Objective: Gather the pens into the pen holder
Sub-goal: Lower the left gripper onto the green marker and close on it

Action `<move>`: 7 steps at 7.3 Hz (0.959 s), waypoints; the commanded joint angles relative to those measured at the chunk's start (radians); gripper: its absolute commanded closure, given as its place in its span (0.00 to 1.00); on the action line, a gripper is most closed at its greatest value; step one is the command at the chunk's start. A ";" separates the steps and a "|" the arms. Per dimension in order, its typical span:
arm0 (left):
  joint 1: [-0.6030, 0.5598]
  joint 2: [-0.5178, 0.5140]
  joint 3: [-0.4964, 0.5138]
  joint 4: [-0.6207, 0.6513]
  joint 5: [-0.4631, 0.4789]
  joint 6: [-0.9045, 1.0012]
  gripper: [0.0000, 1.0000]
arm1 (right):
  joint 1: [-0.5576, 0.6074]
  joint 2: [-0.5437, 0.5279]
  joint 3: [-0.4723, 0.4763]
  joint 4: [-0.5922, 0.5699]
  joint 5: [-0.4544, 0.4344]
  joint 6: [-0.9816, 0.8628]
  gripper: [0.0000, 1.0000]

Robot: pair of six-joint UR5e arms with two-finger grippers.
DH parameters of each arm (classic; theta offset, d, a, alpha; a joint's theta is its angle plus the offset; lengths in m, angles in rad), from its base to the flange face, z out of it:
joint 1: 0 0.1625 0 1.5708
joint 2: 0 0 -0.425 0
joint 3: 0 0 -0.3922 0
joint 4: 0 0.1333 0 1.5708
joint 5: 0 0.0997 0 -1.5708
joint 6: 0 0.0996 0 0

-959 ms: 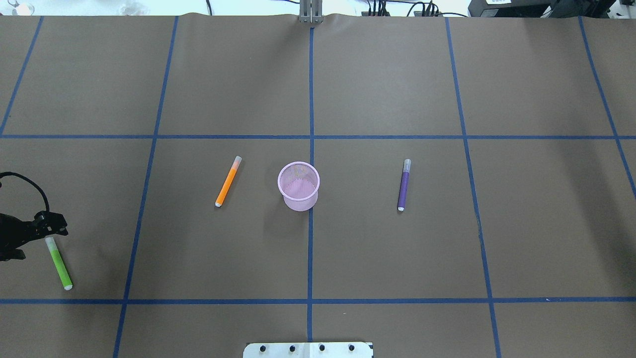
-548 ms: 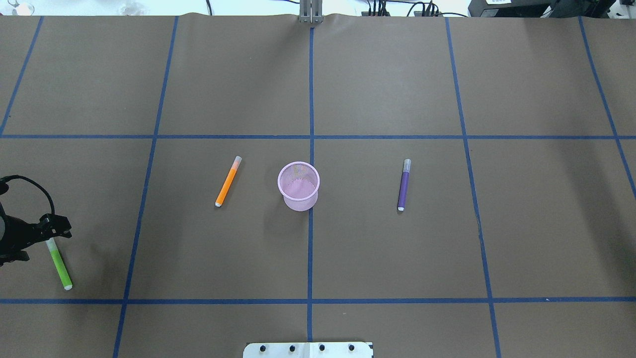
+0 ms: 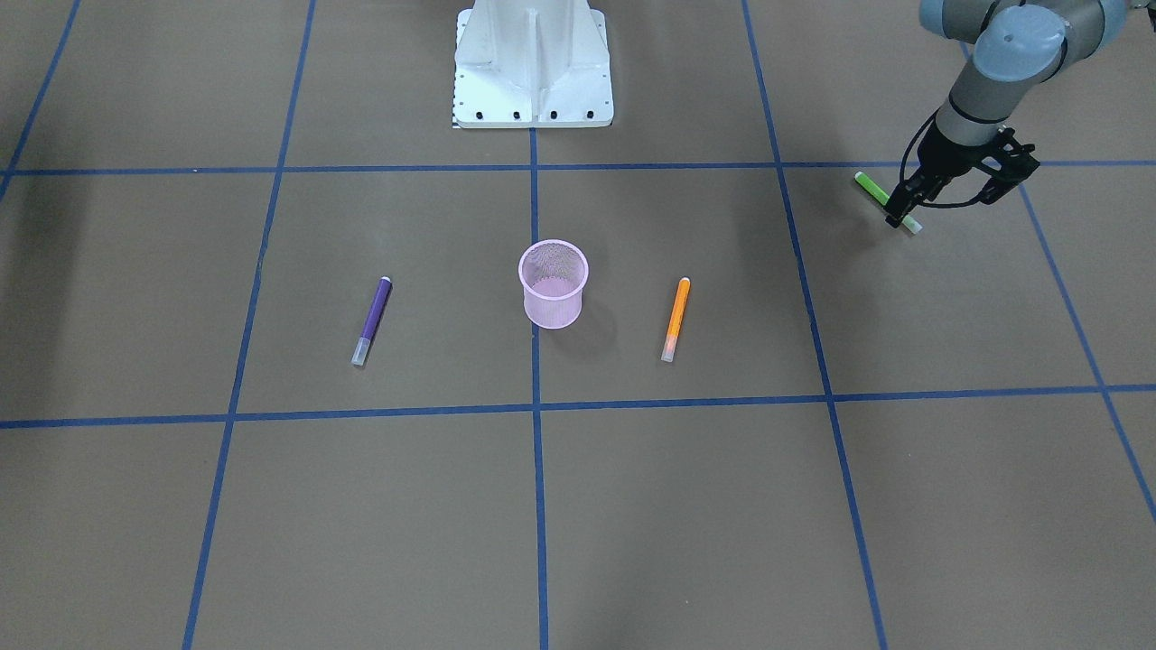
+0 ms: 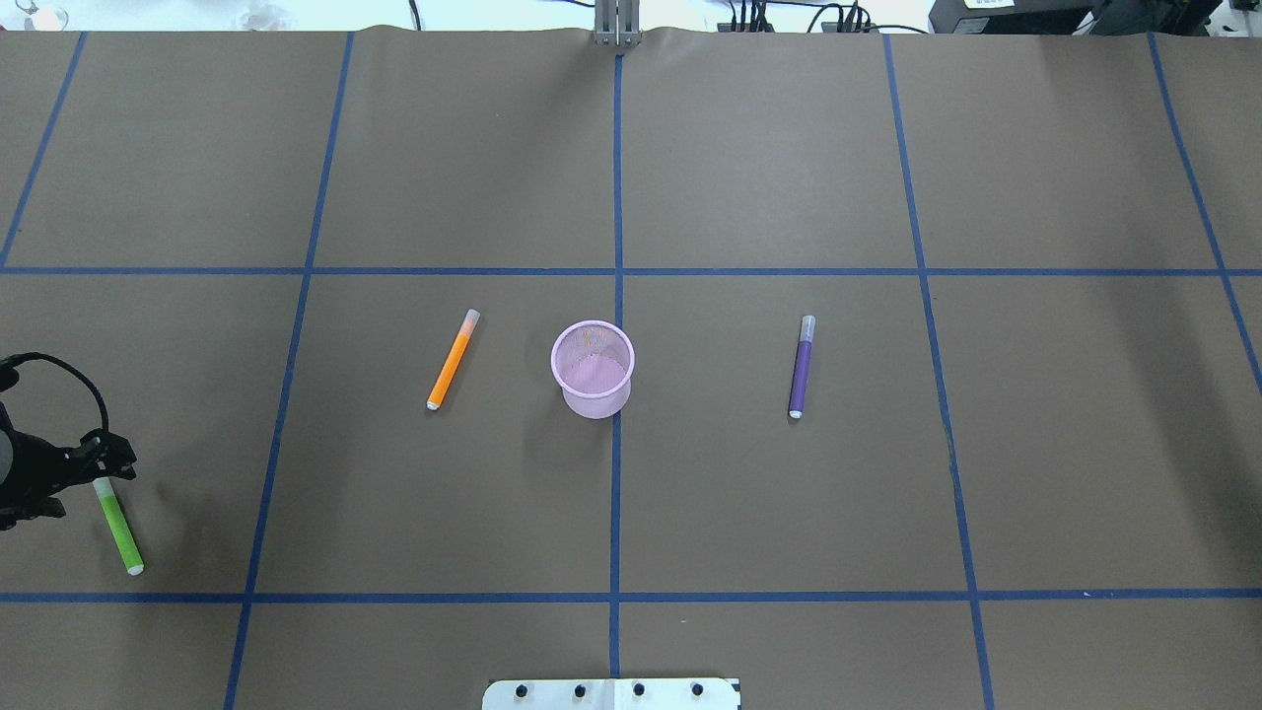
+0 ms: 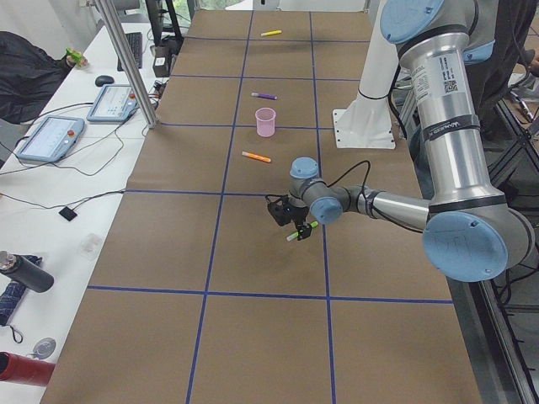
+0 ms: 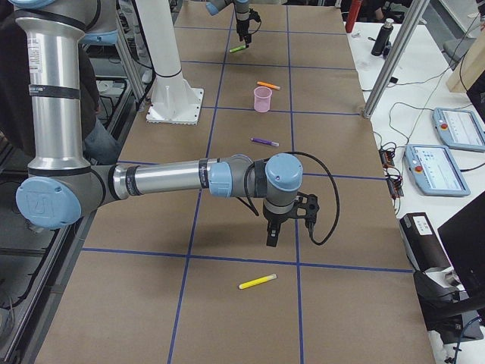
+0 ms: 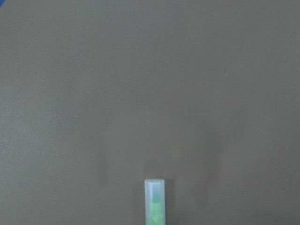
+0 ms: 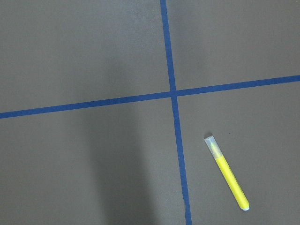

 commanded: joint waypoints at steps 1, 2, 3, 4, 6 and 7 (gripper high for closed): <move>0.000 -0.001 0.018 -0.021 0.000 0.000 0.25 | 0.000 0.000 -0.002 -0.001 -0.001 -0.001 0.01; 0.000 -0.001 0.024 -0.036 0.000 -0.001 0.28 | 0.000 0.000 -0.002 -0.001 -0.001 -0.001 0.01; 0.000 -0.001 0.030 -0.036 0.000 -0.001 0.30 | 0.001 0.000 -0.002 -0.001 -0.001 -0.001 0.01; 0.002 -0.005 0.034 -0.036 0.000 -0.003 0.32 | 0.000 0.001 0.000 -0.001 -0.001 -0.001 0.01; 0.002 -0.010 0.042 -0.038 0.000 -0.003 0.40 | 0.000 0.001 0.001 -0.001 -0.001 -0.001 0.01; 0.002 -0.010 0.042 -0.038 0.000 -0.003 0.43 | 0.001 0.001 0.002 0.001 -0.001 -0.001 0.01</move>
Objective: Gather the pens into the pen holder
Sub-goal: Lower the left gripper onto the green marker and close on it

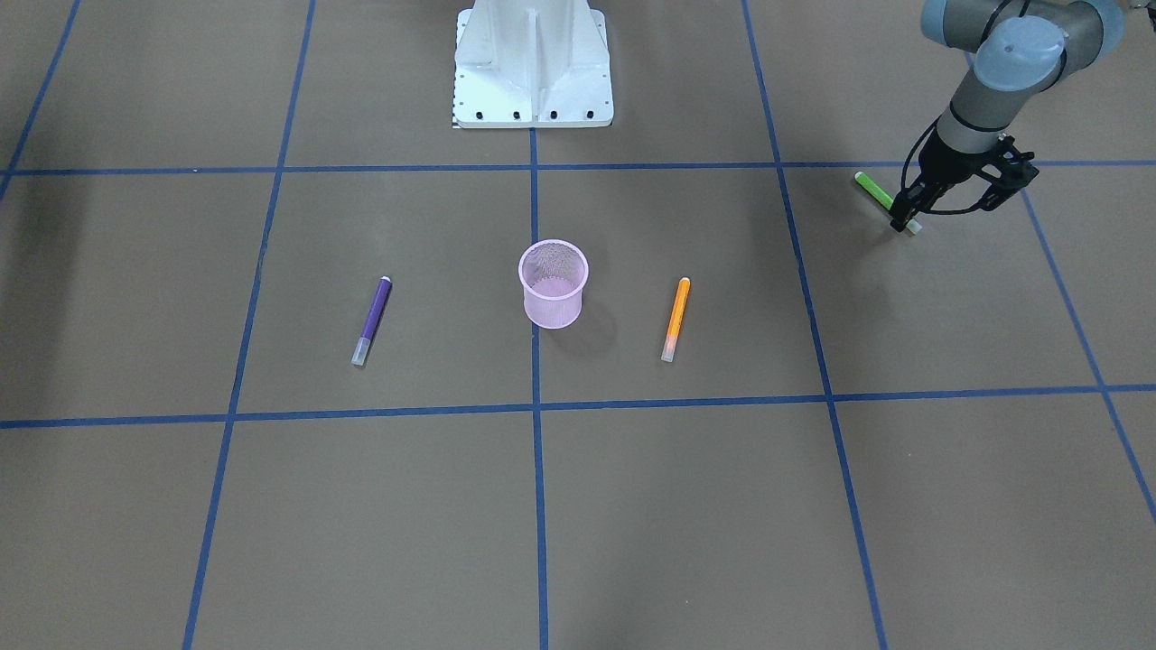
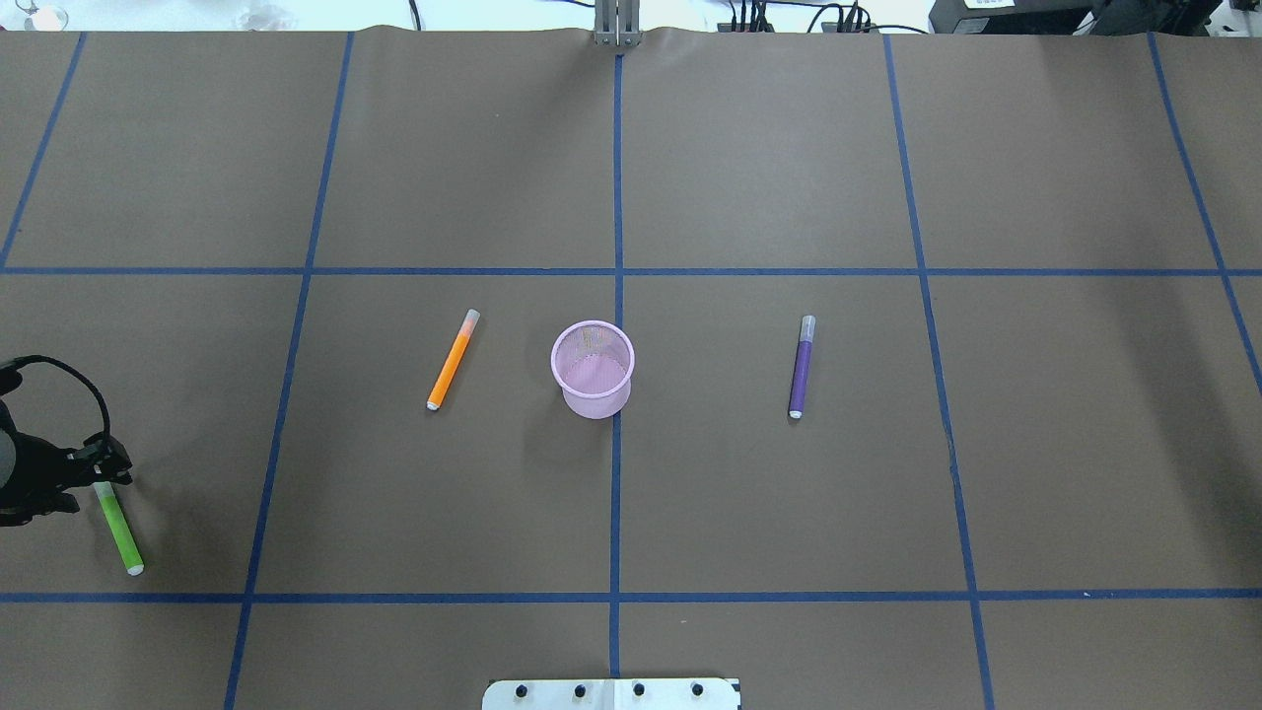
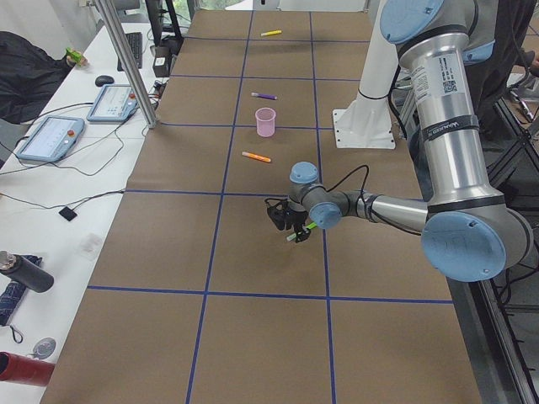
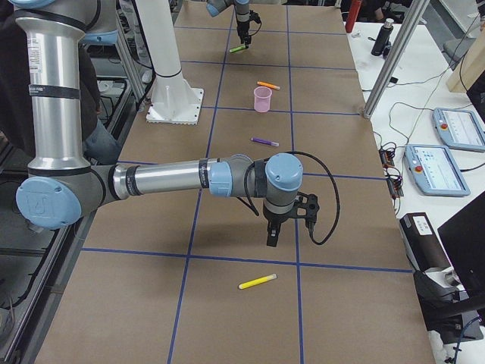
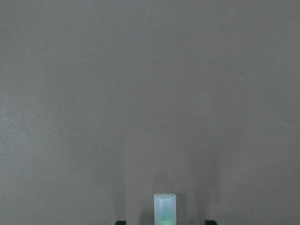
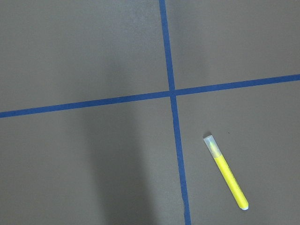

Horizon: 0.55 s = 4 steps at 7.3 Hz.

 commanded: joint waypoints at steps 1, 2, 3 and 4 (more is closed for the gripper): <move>0.000 -0.001 0.002 -0.001 0.000 -0.002 0.47 | 0.000 0.000 0.001 0.001 0.000 0.000 0.01; 0.000 -0.001 0.002 -0.001 0.000 -0.002 0.53 | 0.000 0.000 0.002 0.001 0.000 0.000 0.01; 0.000 -0.001 0.002 -0.001 0.000 -0.002 0.58 | 0.001 0.002 0.002 0.001 0.000 -0.003 0.01; 0.000 -0.001 0.002 -0.001 0.000 -0.002 0.62 | 0.000 0.002 0.002 0.001 -0.002 -0.012 0.01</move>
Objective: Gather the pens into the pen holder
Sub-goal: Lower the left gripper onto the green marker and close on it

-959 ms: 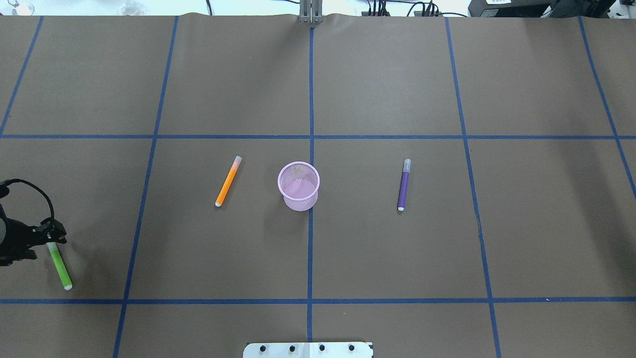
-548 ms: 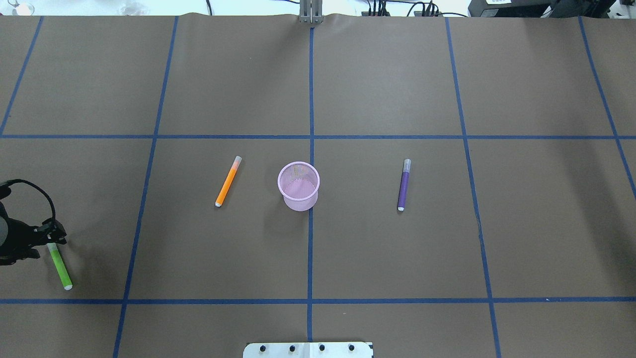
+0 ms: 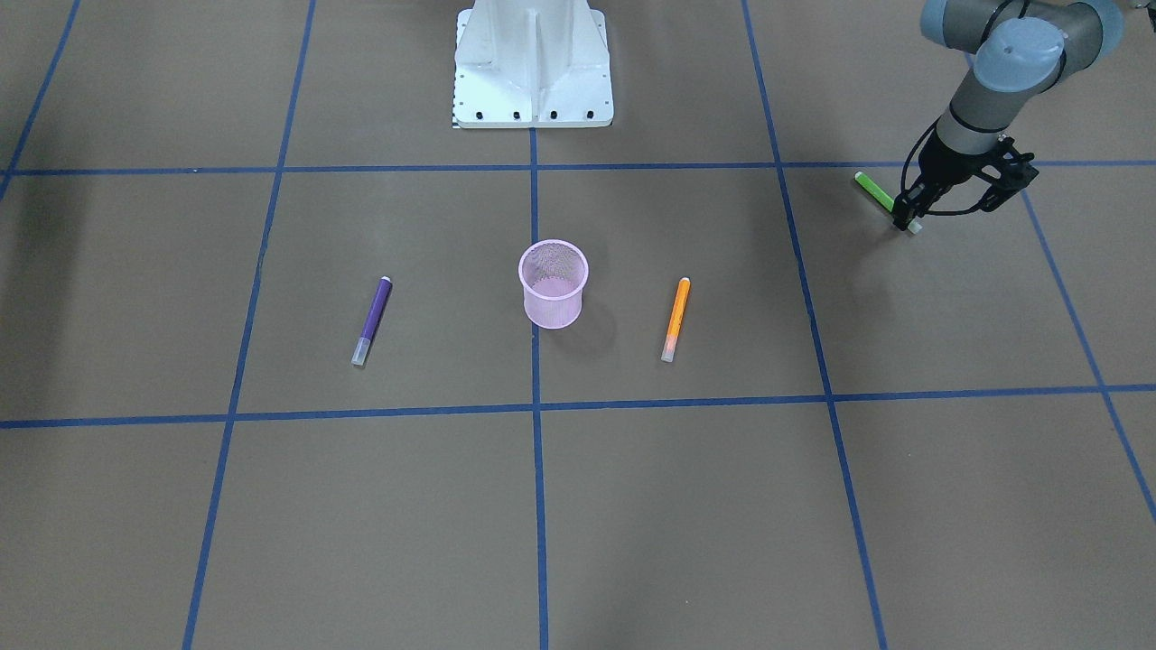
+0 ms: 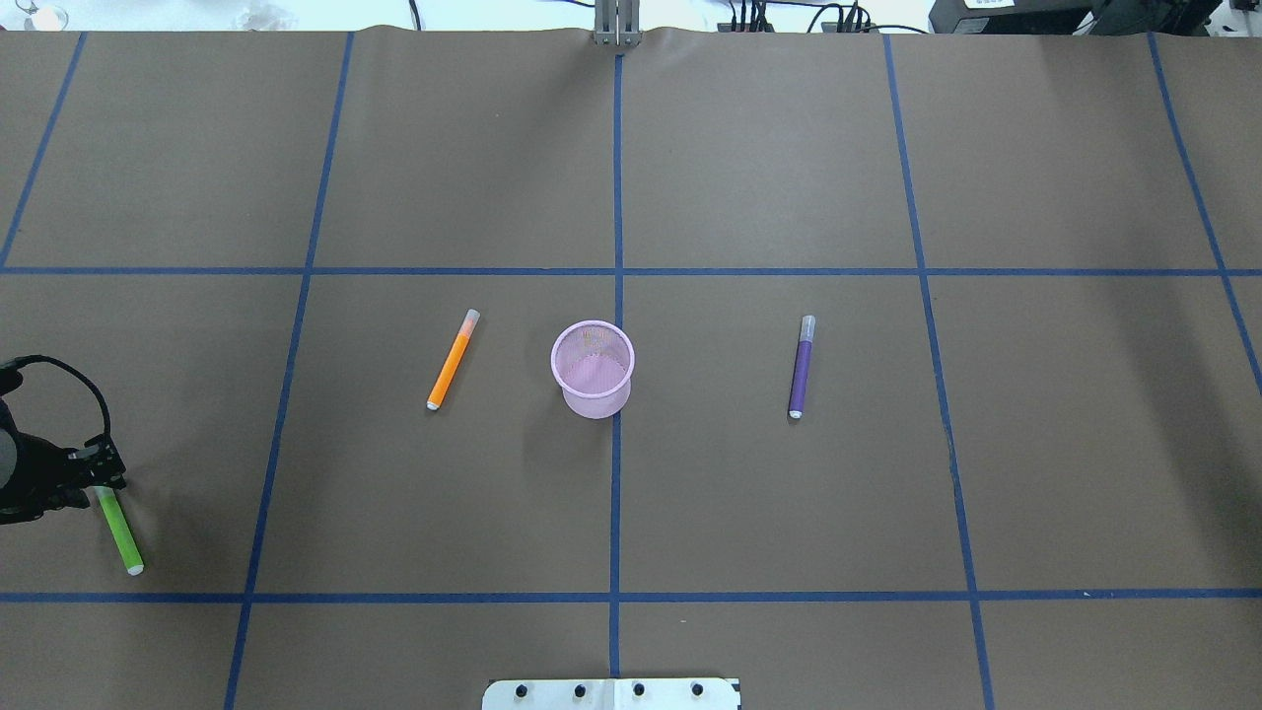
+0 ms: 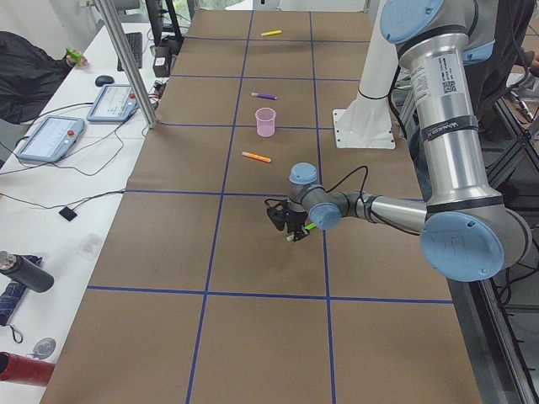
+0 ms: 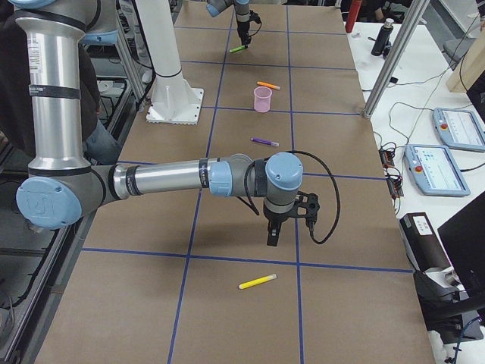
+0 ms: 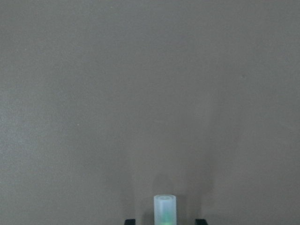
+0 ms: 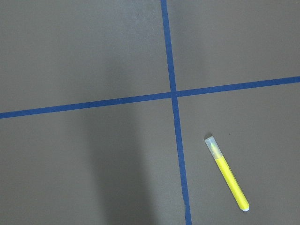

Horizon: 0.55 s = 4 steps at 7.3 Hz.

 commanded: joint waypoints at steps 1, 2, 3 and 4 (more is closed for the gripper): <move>0.003 0.000 0.000 0.000 0.000 0.000 0.65 | -0.001 0.005 -0.001 0.000 -0.003 -0.008 0.01; 0.005 0.000 0.000 0.000 0.000 -0.002 0.71 | 0.001 0.005 -0.001 0.000 -0.004 -0.011 0.01; 0.005 0.000 0.000 0.000 0.000 0.000 0.81 | -0.001 0.005 -0.001 0.000 -0.006 -0.011 0.01; 0.003 0.000 -0.001 0.000 0.000 0.000 0.94 | -0.001 0.005 -0.001 0.000 -0.007 -0.011 0.01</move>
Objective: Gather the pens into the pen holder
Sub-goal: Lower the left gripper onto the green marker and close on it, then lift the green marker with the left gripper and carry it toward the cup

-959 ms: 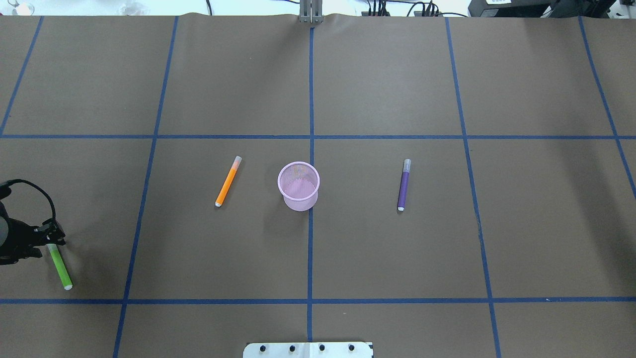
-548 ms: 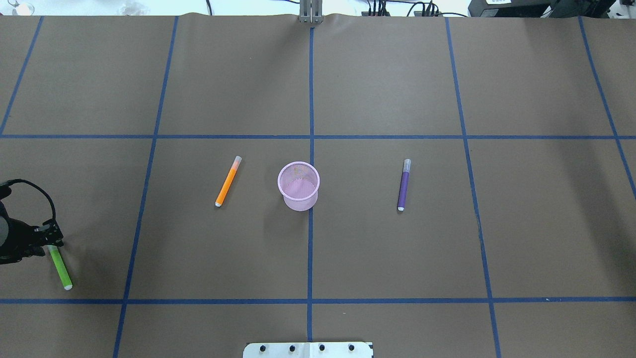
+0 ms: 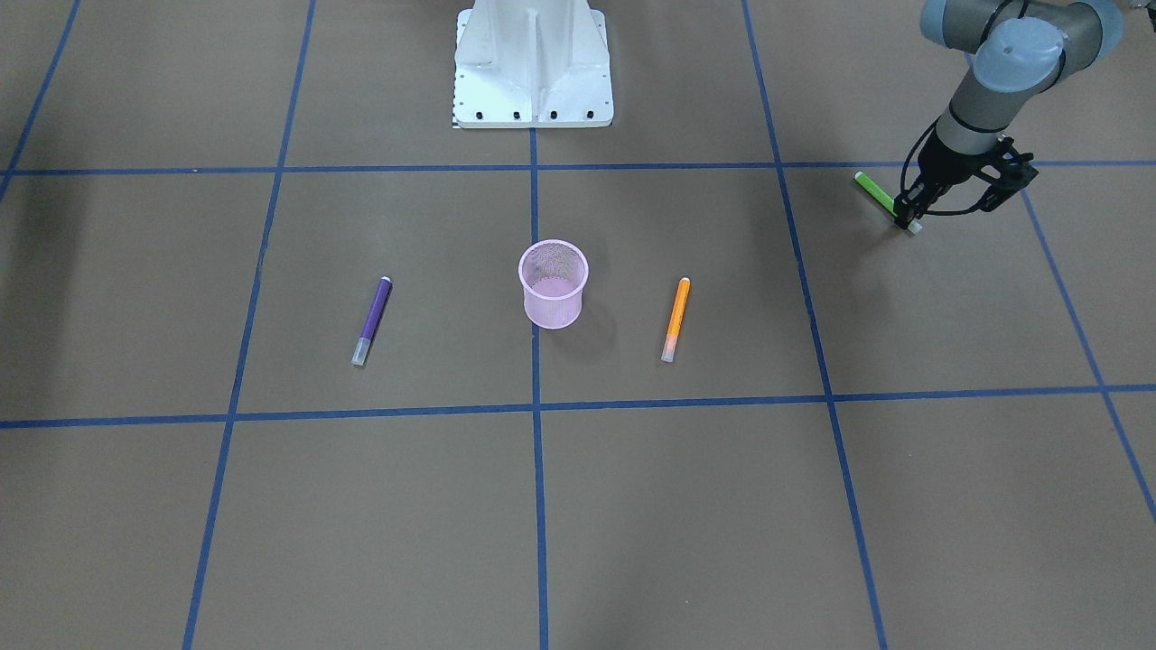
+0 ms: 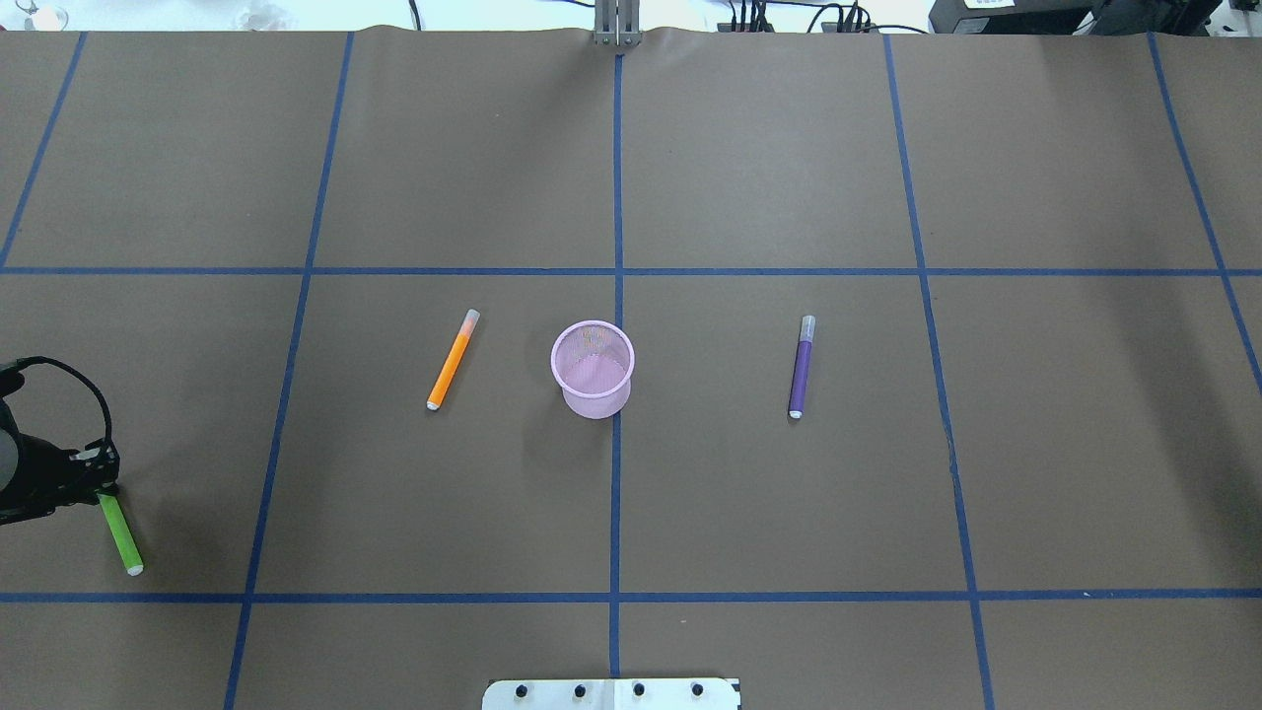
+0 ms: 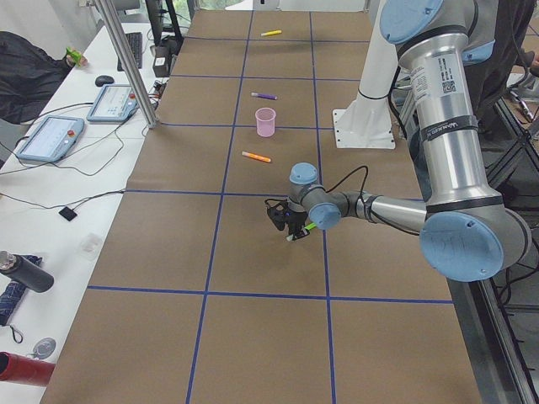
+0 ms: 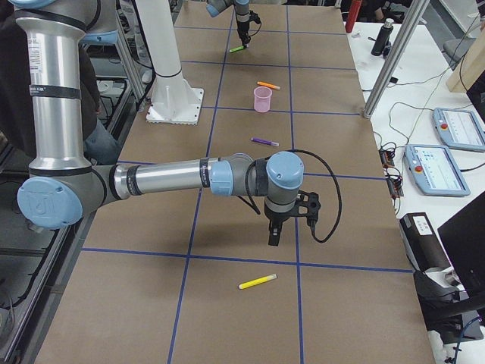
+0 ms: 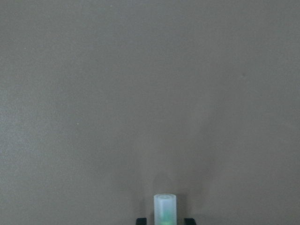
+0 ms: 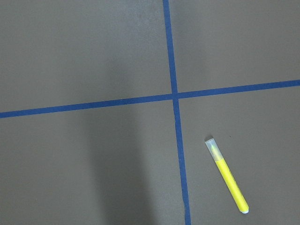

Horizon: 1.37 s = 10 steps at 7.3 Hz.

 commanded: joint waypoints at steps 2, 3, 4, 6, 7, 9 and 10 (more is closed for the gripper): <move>-0.002 -0.003 -0.019 0.000 -0.006 0.008 1.00 | 0.001 -0.010 -0.003 0.000 -0.001 0.002 0.01; -0.007 -0.003 -0.038 0.003 -0.012 0.010 1.00 | 0.001 -0.010 -0.008 0.000 -0.002 0.002 0.01; -0.020 -0.002 -0.077 0.012 -0.049 0.011 1.00 | 0.000 -0.010 -0.009 0.000 -0.002 0.004 0.01; -0.166 -0.034 -0.143 0.012 -0.061 0.113 1.00 | -0.008 -0.012 -0.017 -0.002 0.000 0.015 0.01; -0.233 -0.088 -0.153 0.009 -0.054 0.313 1.00 | -0.019 -0.012 -0.019 -0.002 0.001 0.015 0.01; -0.321 -0.243 -0.149 0.012 -0.049 0.581 1.00 | -0.036 -0.012 -0.019 0.000 0.003 0.009 0.01; -0.323 -0.288 -0.145 0.008 -0.048 0.676 1.00 | -0.057 -0.009 -0.017 0.000 0.001 0.007 0.01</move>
